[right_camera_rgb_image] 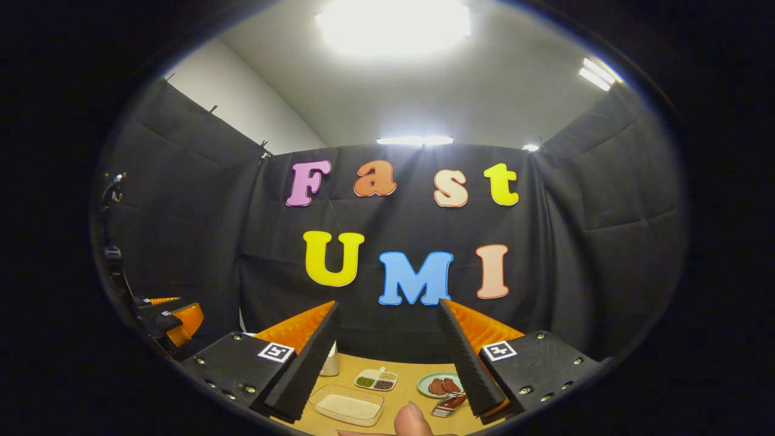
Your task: Close the left gripper, press the button to open the rice cooker; take a wooden spoon from the chopstick holder with the right hand, scoop a spoonful of rice and pour it into the rice cooker, then put the wooden spoon back into the chopstick holder.
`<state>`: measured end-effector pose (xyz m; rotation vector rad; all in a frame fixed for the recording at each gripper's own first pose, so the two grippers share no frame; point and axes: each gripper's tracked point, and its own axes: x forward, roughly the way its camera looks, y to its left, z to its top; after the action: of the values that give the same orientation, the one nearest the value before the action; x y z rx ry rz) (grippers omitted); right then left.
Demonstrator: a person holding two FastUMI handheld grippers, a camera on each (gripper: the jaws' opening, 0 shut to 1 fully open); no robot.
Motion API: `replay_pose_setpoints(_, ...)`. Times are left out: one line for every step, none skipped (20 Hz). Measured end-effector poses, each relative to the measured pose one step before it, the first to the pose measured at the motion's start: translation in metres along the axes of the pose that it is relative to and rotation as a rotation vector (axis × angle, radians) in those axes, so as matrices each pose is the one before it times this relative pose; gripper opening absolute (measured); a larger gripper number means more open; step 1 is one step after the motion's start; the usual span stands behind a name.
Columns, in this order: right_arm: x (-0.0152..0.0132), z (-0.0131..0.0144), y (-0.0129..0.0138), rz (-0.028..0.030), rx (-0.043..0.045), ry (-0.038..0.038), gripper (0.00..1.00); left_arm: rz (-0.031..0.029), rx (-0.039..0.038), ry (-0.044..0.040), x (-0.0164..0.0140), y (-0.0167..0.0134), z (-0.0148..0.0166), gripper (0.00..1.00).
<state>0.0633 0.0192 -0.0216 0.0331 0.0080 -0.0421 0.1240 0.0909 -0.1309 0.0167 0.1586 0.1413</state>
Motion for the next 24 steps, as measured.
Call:
replay_pose_setpoints(0.00507,0.00078,0.00886,-0.01242,0.00037,-0.00303,0.97,0.00361,0.01745,0.02398,0.02255,0.01102,-0.01531,0.49)
replay_pose_setpoints(0.00426,0.00078,0.00981,-0.01173,0.00412,0.00302,0.97,0.00694,0.01831,0.02149,0.01931,0.01048,-0.01138,0.41)
replay_pose_setpoints(0.00460,-0.00058,0.00677,-0.01425,-0.00055,0.00693,0.97,0.00558,0.01634,0.02188,0.01997,0.01055,-0.01375,0.30)
replay_pose_setpoints(0.00373,-0.00174,0.00413,-0.02080,-0.00478,0.00437,0.97,0.00841,0.00837,0.02158,0.02200,0.00965,-0.01011,0.19)
replay_pose_setpoints(0.00220,-0.00285,0.00288,-0.02354,-0.00682,0.00896,0.97,0.00405,-0.00031,0.03032,0.02319,0.00737,-0.01630,0.21)
replay_pose_setpoints(0.00317,-0.00459,0.00540,-0.01186,-0.00935,0.01787,0.97,0.00282,-0.00349,0.03520,0.02171,0.00602,-0.01856,0.10)
replay_pose_setpoints(0.00346,-0.00633,0.00677,-0.00804,-0.01323,0.02056,0.97,0.00495,-0.00915,0.03804,0.02049,0.00671,-0.01947,0.10)
replay_pose_setpoints(0.00213,-0.00319,0.00222,-0.01560,-0.01254,0.01814,0.97,0.00891,-0.00907,0.03652,0.02022,0.00703,-0.01829,0.09)
replay_pose_setpoints(0.00397,0.00150,0.00306,-0.01164,-0.00455,-0.00062,0.97,0.00739,-0.00763,0.03487,0.02260,0.00506,-0.01570,0.10)
replay_pose_setpoints(0.00330,0.00056,0.00422,-0.00725,-0.00764,0.00005,0.97,0.01333,-0.00395,0.02735,0.02070,0.00594,-0.01371,0.09)
replay_pose_setpoints(0.00489,0.00009,0.00193,-0.00843,-0.01000,0.00128,0.97,0.00829,-0.00201,0.02567,0.02077,0.00251,-0.01019,0.09)
replay_pose_setpoints(0.00602,-0.00152,0.00273,-0.00410,-0.01829,0.00901,0.97,0.00257,-0.00258,0.02296,0.01976,-0.00018,-0.00995,0.09)
replay_pose_setpoints(0.00367,-0.00624,0.00171,-0.00632,-0.01981,0.01756,0.97,-0.00043,-0.00108,0.02256,0.01436,-0.00265,-0.01038,0.09)
replay_pose_setpoints(0.00353,-0.00541,0.00229,-0.00267,-0.01708,0.01779,0.97,0.00646,0.00092,0.01950,0.01443,-0.00038,-0.00741,0.09)
replay_pose_setpoints(0.00268,-0.00380,0.00296,-0.00146,-0.01330,0.01844,0.97,0.00427,0.00253,0.01309,0.01291,-0.00176,-0.00800,0.10)
replay_pose_setpoints(0.00192,-0.00346,0.00056,-0.00301,-0.00865,0.01252,0.97,0.00237,0.00459,0.01188,0.00993,-0.00319,-0.00450,0.10)
replay_pose_setpoints(0.00164,-0.00136,0.00072,-0.00480,-0.00639,0.00694,0.97,0.00658,0.00719,0.01346,0.00953,-0.00180,-0.00760,0.10)
replay_pose_setpoints(0.00250,-0.00168,-0.00002,-0.00370,-0.00478,0.00374,0.97,0.00442,0.00726,0.02105,0.00763,-0.00240,-0.00881,0.07)
replay_pose_setpoints(0.00340,-0.00119,0.00105,-0.00362,-0.00734,0.00319,0.97,0.00496,0.00945,0.01998,0.00520,-0.00125,-0.00837,0.10)
replay_pose_setpoints(0.00176,-0.00267,-0.00065,-0.00282,-0.00557,0.00588,0.97,0.00626,0.00847,0.02629,0.00400,-0.00089,-0.01000,0.10)
replay_pose_setpoints(0.00263,-0.00177,0.00166,0.00304,-0.00189,0.00804,0.97,0.00212,0.00260,0.02177,0.00419,-0.00083,-0.00853,0.10)
replay_pose_setpoints(0.00141,-0.00158,0.00277,0.00660,0.00231,0.00394,0.97,0.00405,0.00056,0.01689,0.00110,-0.00075,-0.00711,0.09)
replay_pose_setpoints(0.00242,-0.00009,0.00167,0.00196,0.00261,0.00210,0.97,0.00666,0.00210,0.00930,0.00265,0.00029,-0.00565,0.10)
replay_pose_setpoints(0.00082,-0.00129,0.00070,0.00487,0.00096,0.00164,0.97,0.00642,0.00338,0.01010,0.00292,0.00322,-0.00727,0.10)
